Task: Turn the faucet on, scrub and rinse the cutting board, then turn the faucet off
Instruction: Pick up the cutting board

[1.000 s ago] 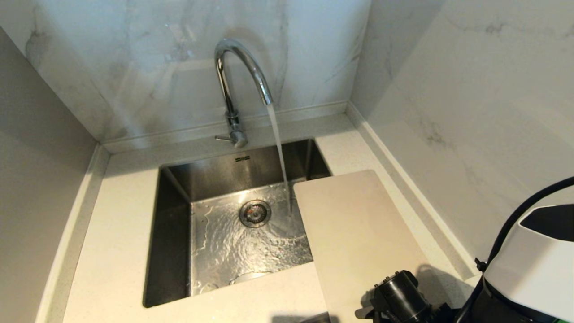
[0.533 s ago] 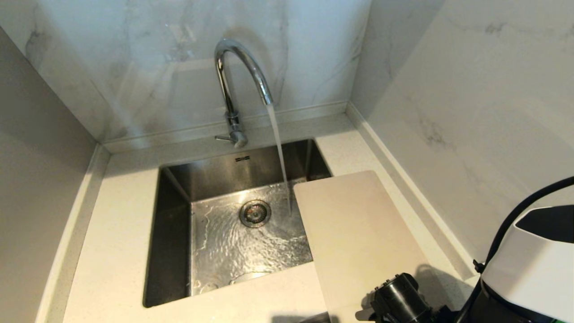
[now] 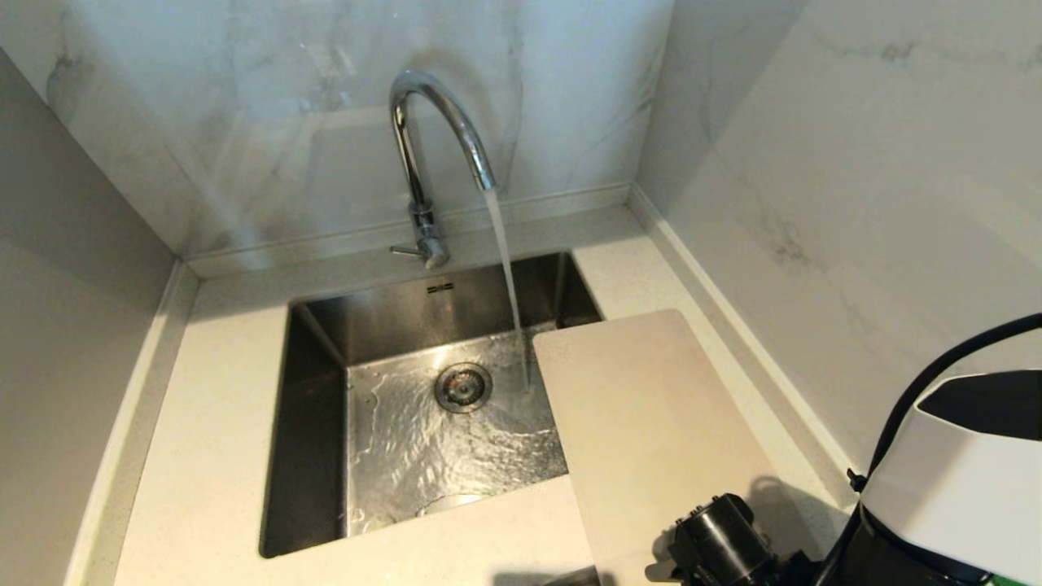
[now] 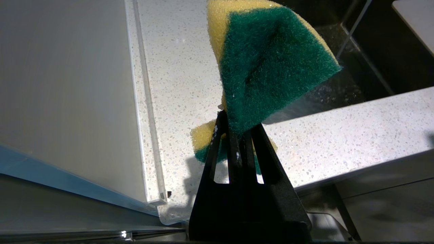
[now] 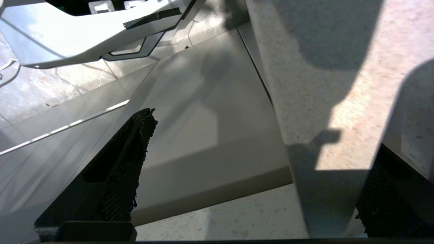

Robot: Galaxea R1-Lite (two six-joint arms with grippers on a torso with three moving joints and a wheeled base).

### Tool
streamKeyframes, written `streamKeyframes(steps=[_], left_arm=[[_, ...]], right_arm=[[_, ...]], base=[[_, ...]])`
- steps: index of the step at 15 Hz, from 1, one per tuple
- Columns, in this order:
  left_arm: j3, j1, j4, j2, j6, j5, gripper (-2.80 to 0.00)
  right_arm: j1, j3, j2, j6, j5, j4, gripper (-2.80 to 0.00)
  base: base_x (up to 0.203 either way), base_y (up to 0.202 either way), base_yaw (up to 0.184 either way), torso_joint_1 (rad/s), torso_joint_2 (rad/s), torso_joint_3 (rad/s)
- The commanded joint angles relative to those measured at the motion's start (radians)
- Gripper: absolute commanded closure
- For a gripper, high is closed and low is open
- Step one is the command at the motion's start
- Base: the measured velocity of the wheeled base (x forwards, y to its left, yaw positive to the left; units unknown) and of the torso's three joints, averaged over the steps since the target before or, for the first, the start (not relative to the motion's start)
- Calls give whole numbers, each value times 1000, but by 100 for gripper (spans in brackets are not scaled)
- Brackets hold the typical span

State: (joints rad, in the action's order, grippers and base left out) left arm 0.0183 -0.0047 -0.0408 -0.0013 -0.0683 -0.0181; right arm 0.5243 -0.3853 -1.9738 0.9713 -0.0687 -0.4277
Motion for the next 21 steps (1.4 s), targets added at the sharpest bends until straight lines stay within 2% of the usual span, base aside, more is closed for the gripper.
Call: streamKeyframes(steps=[1, 21], left_arm=[[0, 0, -1, 0, -1, 0, 0], [0, 0, -1, 0, -2, 0, 0]], right_arm=[[0, 0, -13, 6, 0, -3, -280], [2, -22, -70, 15, -19, -3, -280]], base=[[0, 0, 0, 0, 0, 0], [0, 0, 0, 0, 0, 0]])
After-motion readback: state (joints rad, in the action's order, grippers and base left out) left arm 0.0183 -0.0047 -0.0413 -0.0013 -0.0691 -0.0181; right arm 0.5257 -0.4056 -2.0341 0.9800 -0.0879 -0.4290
